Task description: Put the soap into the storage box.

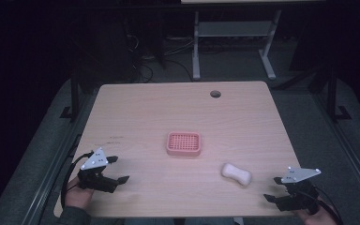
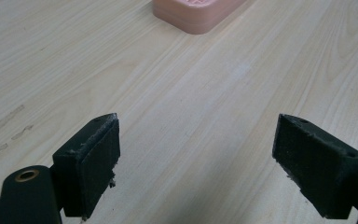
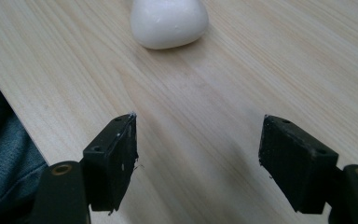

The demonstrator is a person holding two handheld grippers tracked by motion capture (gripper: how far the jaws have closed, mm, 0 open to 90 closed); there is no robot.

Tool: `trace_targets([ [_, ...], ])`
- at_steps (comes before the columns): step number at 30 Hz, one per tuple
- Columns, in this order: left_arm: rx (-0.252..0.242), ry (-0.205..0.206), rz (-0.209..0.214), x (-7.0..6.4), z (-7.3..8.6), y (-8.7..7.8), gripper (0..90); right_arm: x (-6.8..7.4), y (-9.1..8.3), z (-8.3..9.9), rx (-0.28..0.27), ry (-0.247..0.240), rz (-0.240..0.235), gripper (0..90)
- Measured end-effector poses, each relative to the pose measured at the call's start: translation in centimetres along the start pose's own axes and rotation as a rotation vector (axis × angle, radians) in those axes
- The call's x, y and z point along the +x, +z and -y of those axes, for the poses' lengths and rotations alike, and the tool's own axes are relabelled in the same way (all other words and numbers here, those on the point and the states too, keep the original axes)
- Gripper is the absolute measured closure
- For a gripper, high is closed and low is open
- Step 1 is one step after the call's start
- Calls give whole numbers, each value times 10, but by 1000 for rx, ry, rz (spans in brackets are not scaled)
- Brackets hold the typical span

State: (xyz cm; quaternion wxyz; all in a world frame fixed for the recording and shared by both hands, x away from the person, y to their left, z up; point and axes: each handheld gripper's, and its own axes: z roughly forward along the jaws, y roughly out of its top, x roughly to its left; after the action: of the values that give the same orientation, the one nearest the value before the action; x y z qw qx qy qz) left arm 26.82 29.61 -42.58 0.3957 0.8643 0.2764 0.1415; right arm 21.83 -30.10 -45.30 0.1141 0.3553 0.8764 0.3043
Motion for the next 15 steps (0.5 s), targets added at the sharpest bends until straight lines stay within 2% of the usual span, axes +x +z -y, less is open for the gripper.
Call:
trace_targets([
  [10, 0, 2, -3, 1, 1, -2, 148, 2, 4, -20, 28, -22, -38, 252],
  [15, -10, -10, -5, 1, 1, -2, 148, 2, 8, -28, 44, -42, -49, 248],
])
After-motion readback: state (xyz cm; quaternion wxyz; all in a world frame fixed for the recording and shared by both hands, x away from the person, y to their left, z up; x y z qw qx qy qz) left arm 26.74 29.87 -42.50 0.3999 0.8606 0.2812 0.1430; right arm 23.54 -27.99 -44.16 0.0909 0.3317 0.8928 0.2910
